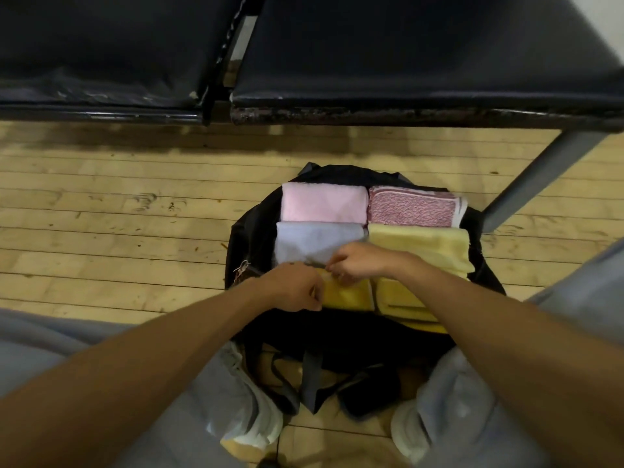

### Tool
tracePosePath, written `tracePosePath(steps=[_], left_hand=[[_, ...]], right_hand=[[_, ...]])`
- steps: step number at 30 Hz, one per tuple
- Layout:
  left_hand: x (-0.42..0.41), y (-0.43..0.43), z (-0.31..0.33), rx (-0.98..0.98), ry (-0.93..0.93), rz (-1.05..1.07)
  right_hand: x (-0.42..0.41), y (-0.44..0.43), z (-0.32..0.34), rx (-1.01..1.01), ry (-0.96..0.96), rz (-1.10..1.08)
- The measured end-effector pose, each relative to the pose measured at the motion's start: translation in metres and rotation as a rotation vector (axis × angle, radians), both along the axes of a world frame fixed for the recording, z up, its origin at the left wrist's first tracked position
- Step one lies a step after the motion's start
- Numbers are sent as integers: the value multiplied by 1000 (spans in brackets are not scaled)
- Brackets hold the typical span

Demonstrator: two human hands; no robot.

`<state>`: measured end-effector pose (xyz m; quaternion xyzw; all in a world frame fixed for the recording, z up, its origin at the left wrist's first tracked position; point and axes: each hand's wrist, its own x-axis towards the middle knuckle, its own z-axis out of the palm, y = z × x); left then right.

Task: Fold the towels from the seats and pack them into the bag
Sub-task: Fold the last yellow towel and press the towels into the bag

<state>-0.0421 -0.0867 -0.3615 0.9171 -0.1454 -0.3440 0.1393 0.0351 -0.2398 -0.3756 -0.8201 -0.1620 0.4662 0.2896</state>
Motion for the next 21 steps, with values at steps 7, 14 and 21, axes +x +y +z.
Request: tracePosePath(steps=[7, 14, 21], left_hand=[[12, -30, -2, 56, 114, -84], [28, -22, 56, -149, 271, -56], [16, -58, 43, -29, 192, -41]], right_hand=[[1, -78, 22, 47, -105, -152], [-40, -114, 24, -61, -155, 165], [-37, -129, 19, -193, -237, 312]])
